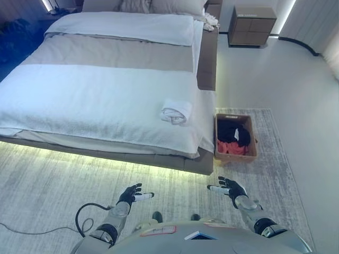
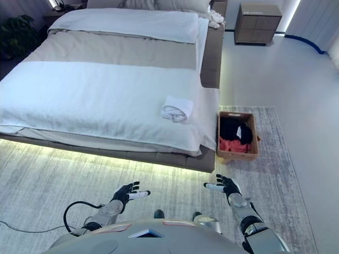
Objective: Put the clothes on the bed into the basket.
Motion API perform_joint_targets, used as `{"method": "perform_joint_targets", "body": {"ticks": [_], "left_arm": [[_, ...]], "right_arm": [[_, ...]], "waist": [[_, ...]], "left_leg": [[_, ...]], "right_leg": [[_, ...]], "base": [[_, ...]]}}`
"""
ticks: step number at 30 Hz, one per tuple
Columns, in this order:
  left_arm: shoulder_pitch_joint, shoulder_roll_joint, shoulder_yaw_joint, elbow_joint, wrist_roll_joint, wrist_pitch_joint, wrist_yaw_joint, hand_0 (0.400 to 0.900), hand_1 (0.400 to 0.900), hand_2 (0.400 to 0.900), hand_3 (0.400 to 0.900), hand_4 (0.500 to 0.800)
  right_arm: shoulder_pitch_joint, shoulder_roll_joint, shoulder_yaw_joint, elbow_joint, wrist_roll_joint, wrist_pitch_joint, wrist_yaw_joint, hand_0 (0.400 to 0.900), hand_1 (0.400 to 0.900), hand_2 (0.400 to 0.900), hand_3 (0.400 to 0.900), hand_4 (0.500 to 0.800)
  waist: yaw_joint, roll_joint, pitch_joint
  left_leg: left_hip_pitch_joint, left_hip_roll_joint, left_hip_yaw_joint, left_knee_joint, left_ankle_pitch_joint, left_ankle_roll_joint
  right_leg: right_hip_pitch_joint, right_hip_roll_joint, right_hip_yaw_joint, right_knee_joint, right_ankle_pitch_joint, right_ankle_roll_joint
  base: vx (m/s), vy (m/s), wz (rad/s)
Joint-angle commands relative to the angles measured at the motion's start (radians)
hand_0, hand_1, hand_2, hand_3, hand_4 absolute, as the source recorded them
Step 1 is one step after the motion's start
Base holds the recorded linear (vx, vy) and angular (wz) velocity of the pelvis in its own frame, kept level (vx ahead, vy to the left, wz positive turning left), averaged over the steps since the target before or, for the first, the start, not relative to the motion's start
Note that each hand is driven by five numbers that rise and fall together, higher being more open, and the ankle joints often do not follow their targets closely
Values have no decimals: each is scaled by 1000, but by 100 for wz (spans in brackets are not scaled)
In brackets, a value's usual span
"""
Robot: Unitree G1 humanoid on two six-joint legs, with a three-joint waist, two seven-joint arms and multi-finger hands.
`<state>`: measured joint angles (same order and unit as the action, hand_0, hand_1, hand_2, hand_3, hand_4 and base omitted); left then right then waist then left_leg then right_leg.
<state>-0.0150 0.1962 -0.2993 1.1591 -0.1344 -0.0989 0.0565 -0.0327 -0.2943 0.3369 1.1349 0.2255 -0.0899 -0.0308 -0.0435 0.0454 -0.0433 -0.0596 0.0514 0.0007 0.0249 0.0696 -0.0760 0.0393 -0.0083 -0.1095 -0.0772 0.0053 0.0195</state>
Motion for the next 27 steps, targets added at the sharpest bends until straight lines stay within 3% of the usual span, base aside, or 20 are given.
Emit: {"method": "perform_joint_targets", "body": {"ticks": [1, 4, 9, 11, 12, 14, 15, 16, 17, 20, 22, 23, 24, 25, 27], "left_arm": [[-67, 25, 28, -43, -47, -31, 25, 900, 900, 900, 900, 800], [-78, 23, 23, -59, -70, -36, 24, 900, 900, 900, 900, 800], [-86, 23, 39, -48, -105, -40, 47, 900, 900, 900, 900, 800], [-106, 13, 37, -28, -119, -42, 66, 900, 900, 900, 900, 800], [-106, 13, 37, -28, -119, -42, 66, 900, 900, 900, 900, 800], [-111, 10, 38, -28, -119, -45, 72, 900, 900, 900, 900, 800], [-104, 9, 39, -31, -123, -45, 70, 900, 900, 900, 900, 800], [-112, 12, 31, -36, -126, -45, 73, 900, 900, 900, 900, 800], [-112, 12, 31, -36, -126, -45, 73, 900, 900, 900, 900, 800], [-124, 24, 22, -38, -118, -47, 72, 900, 900, 900, 900, 800], [-129, 36, 18, -41, -107, -41, 65, 900, 900, 900, 900, 800], [-129, 49, 18, -45, -98, -34, 60, 900, 900, 900, 900, 800], [-129, 48, 18, -45, -98, -34, 60, 900, 900, 900, 900, 800], [-132, 63, 15, -57, -100, -30, 57, 900, 900, 900, 900, 800], [-133, 68, 19, -58, -99, -27, 57, 900, 900, 900, 900, 800]], "right_arm": [[-55, -16, 7, -30, 39, -50, -19, 900, 900, 900, 900, 800], [-63, -28, -4, -33, 55, -51, -24, 900, 900, 900, 900, 800], [-81, -39, -5, -32, 54, -52, -41, 900, 900, 900, 900, 800], [-109, -44, 3, -44, 61, -59, -58, 900, 900, 900, 900, 800], [-109, -44, 3, -44, 61, -59, -58, 900, 900, 900, 900, 800], [-128, -47, 7, -54, 61, -63, -60, 900, 900, 900, 900, 800], [-126, -43, 13, -73, 59, -61, -55, 900, 900, 900, 900, 800], [-127, -38, 14, -87, 62, -62, -57, 900, 900, 900, 900, 800], [-126, -38, 14, -87, 62, -62, -57, 900, 900, 900, 900, 800], [-131, -16, 19, -71, 61, -55, -54, 900, 900, 900, 900, 800], [-129, -3, 25, -70, 57, -52, -48, 900, 900, 900, 900, 800], [-129, 4, 23, -77, 58, -51, -44, 900, 900, 900, 900, 800], [-129, 4, 23, -77, 58, -51, -44, 900, 900, 900, 900, 800], [-134, 9, 28, -95, 59, -49, -47, 900, 900, 900, 900, 800], [-134, 11, 32, -106, 55, -49, -49, 900, 900, 900, 900, 800]], "waist": [[9, -96, 44], [15, -92, 80], [24, -73, 87], [31, -49, 99], [31, -49, 99], [36, -37, 91], [39, -33, 76], [41, -26, 53], [41, -26, 53], [52, -51, 2], [54, -70, -19], [53, -88, -23], [54, -86, -25], [52, -92, 0], [51, -90, 11]], "left_leg": [[-110, -94, -24, 202, -105, 24], [-180, -109, -34, 321, -83, 21], [-230, -61, -31, 67, 20, 19], [-278, -13, -27, -112, 83, -13], [-278, -14, -26, -112, 83, -13], [-304, 15, 9, -112, 102, -34], [-282, 23, 41, -112, 92, -26], [-271, 22, 72, -112, 144, -31], [-270, 22, 73, -112, 144, -31], [-244, -19, 84, -112, 122, 1], [-220, -43, 95, -112, 102, 27], [-198, -74, 96, -112, 76, 57], [-201, -72, 96, -112, 77, 57], [-168, -96, 92, -112, 51, 90], [-151, -105, 91, -112, 38, 103]], "right_leg": [[-1, -3, 55, 8, -38, -2], [20, -6, 45, 18, -49, -14], [46, 1, 52, -7, -53, -1], [58, 7, 67, -10, -74, 12], [58, 7, 67, -10, -74, 12], [83, 4, 99, -10, -94, 28], [108, -4, 112, -10, -111, 37], [137, -28, 102, -10, -126, 42], [137, -28, 102, -10, -127, 42], [132, -95, 98, 72, -147, 77], [94, -120, 104, 192, -121, 89], [29, -144, 107, 353, -28, 98], [26, -142, 107, 353, -27, 98], [-80, -157, 87, 579, 96, 93], [-120, -166, 62, 672, 132, 91]], "base": [[-42, -35, 10], [33, -27, 4], [196, 55, -5], [222, 130, -22], [238, 142, -29], [314, 174, -43], [573, 351, -50], [449, 287, -30], [492, 322, -16], [464, 275, -18], [495, 292, 6], [349, 218, 9], [360, 317, 4], [208, 248, -9], [192, 218, -6]]}}
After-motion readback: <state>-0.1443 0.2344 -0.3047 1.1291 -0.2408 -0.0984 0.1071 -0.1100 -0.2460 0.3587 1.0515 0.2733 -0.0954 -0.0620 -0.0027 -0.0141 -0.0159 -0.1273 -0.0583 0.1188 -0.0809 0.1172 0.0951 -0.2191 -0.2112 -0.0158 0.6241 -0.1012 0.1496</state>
